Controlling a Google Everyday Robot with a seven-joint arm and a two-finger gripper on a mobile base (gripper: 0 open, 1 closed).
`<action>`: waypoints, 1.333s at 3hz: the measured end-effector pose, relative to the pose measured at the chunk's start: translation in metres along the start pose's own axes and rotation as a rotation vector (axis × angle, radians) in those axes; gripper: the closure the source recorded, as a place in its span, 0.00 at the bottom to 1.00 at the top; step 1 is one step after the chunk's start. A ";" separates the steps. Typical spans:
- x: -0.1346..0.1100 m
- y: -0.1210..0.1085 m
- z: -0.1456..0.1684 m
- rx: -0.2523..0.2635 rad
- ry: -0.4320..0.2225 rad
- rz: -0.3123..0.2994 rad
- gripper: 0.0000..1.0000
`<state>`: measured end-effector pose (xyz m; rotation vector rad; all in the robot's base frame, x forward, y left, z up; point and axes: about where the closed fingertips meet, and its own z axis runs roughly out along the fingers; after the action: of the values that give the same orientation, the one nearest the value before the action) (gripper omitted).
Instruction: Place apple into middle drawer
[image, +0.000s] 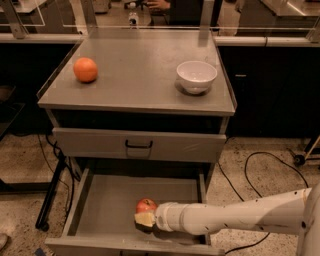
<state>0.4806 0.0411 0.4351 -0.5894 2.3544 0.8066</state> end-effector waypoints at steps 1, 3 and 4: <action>0.007 -0.004 0.009 -0.002 0.005 0.027 1.00; 0.033 -0.011 0.051 -0.036 0.060 0.062 1.00; 0.041 -0.010 0.062 -0.046 0.086 0.069 1.00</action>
Offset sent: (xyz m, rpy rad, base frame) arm -0.0010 0.0147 -0.0682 0.0439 0.0941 -0.0150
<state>0.4792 0.0659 0.3641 -0.5754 2.4516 0.8840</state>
